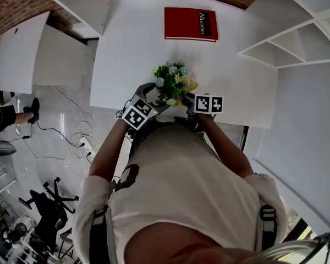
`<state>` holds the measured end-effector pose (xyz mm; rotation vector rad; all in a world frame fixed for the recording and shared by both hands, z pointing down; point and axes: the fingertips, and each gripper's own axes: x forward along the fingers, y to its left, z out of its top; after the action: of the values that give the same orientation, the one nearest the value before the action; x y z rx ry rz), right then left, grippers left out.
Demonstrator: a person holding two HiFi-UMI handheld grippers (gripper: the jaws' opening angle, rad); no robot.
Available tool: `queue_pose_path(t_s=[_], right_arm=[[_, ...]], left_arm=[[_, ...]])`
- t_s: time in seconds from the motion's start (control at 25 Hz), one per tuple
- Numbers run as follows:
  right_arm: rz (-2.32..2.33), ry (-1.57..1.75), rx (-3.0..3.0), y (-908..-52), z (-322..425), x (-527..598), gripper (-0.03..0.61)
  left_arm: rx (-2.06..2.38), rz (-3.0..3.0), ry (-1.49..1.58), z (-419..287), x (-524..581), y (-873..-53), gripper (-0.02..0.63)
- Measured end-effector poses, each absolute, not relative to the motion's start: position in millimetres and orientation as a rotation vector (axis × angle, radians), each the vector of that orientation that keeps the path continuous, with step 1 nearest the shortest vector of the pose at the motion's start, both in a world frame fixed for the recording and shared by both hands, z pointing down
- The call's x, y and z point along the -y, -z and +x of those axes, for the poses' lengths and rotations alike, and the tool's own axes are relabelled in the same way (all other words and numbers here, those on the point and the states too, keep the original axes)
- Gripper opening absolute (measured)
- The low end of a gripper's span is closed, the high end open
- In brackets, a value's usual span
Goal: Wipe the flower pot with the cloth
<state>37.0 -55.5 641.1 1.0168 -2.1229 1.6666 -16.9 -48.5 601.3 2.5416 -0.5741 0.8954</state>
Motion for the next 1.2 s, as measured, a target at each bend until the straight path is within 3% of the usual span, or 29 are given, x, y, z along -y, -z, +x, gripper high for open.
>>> queue_pose_path(t_s=[0.4, 0.6, 0.8, 1.2], right_arm=[[1.057, -1.637, 2.069, -650.8, 39.2, 50.0, 0.098], [1.026, -1.463, 2.175, -615.3, 34.1, 58.4, 0.094], [1.027, -1.545, 2.263, -592.1, 30.4, 64.8, 0.095], [1.039, -1.646, 2.070, -643.7, 29.7, 34.3, 0.097]], left_arm=[[0.573, 2.541, -0.890, -18.4, 30.0, -598.1, 0.369], [0.625, 2.534, -0.856, -30.4, 43.6, -596.4, 0.368], [0.573, 2.519, -0.857, -29.2, 51.3, -603.0, 0.370], [0.560, 2.537, -0.853, -19.2, 37.4, -601.4, 0.370]])
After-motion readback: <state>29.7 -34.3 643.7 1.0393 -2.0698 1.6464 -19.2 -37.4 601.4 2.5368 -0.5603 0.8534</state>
